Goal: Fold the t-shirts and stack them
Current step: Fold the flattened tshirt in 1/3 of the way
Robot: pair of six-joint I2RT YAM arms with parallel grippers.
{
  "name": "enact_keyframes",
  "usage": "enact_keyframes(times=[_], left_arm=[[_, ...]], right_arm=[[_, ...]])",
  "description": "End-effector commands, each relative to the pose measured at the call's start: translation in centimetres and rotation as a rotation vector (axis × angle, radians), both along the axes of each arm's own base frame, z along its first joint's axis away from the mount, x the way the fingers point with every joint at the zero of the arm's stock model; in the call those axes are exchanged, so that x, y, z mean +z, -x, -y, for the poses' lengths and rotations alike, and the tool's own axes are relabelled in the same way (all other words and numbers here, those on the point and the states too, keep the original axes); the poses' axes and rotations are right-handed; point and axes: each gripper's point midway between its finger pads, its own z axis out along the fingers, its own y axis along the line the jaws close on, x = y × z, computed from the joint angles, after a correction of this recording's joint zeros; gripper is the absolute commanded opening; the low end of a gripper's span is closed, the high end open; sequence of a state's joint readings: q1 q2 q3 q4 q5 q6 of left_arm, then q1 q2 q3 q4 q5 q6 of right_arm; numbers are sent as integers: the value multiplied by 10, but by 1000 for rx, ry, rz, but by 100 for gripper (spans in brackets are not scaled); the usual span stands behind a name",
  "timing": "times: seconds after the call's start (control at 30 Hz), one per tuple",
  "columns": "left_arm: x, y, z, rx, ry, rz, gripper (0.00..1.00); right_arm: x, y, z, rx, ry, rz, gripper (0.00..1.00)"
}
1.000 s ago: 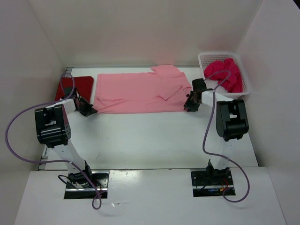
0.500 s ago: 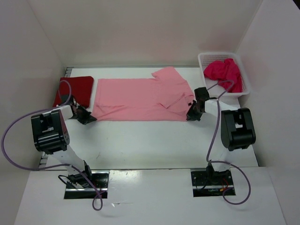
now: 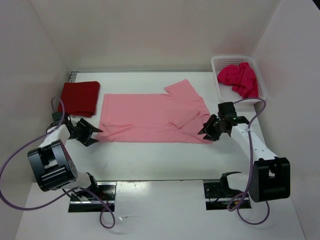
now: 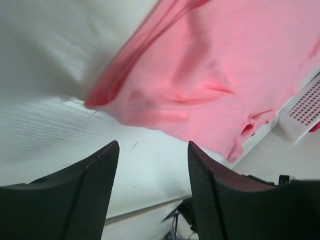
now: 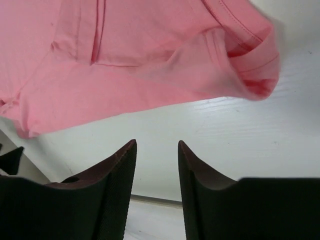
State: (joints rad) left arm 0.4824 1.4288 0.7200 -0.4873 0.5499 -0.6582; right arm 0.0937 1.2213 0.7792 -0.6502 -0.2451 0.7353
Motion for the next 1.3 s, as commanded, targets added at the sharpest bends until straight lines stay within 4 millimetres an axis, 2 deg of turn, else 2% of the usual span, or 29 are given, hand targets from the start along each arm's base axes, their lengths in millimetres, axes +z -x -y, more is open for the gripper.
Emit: enact_keyframes(times=[0.0,0.03,0.07,0.1,0.17,0.2,0.23,0.27,0.3,0.33,0.4,0.43,0.47,0.53,0.57,0.6,0.63,0.67,0.77,0.9,0.93,0.97,1.1,1.23,1.27], left_arm=[[35,-20,-19,1,-96,100,66],[43,-28,-19,-20,-116,132,66],[44,-28,-17,-30,-115,132,64],[48,-38,-18,-42,-143,171,58],[58,-52,-7,-73,-167,212,47],[59,-58,-10,-71,-226,216,44],[58,-63,-10,-80,-258,207,43],[62,-76,-3,-109,-287,222,43],[59,-83,-9,-99,-335,215,43],[49,-87,-8,-116,-344,185,43],[41,-92,-7,-117,-339,159,43],[33,-97,-11,-114,-345,145,45],[29,-100,-8,-112,-346,137,49],[21,-106,-13,-105,-358,119,51],[16,-106,-11,-104,-359,103,52],[16,-109,-13,-99,-369,99,52],[8,-108,-17,-93,-382,75,52],[10,-108,-19,-88,-392,69,52],[5,-107,-22,-91,-411,57,55],[-14,-109,-17,-116,-410,13,56],[-14,-115,-13,-127,-405,26,54],[-19,-114,-13,-130,-401,14,44],[-16,-119,-12,-134,-410,17,11],[-12,-117,-18,-121,-440,4,0],[-12,-118,-18,-122,-438,-3,0]], right_arm=[[18,-10,1,17,2,30,45],[25,-18,1,37,11,56,46],[27,-21,1,44,15,61,46],[25,-30,0,44,14,71,45],[31,-44,-4,67,2,105,34],[34,-53,-9,89,4,136,28],[32,-60,-21,126,1,138,14],[30,-65,-25,135,15,145,9],[30,-73,-32,152,13,163,5],[25,-78,-45,176,7,152,3],[24,-87,-57,193,13,170,3],[19,-88,-65,216,12,165,3],[16,-89,-66,216,12,162,3],[7,-91,-76,230,7,151,8],[3,-91,-76,230,9,140,18],[1,-91,-80,241,7,143,23],[-2,-94,-79,236,15,146,27],[-9,-93,-81,241,25,129,29],[-16,-98,-81,236,35,131,31],[-34,-105,-81,231,48,108,31],[-39,-103,-82,237,42,92,31],[-43,-106,-83,238,43,84,31],[-35,-117,-94,263,25,116,31],[-38,-116,-99,276,17,114,32],[-38,-116,-99,276,17,114,32]])
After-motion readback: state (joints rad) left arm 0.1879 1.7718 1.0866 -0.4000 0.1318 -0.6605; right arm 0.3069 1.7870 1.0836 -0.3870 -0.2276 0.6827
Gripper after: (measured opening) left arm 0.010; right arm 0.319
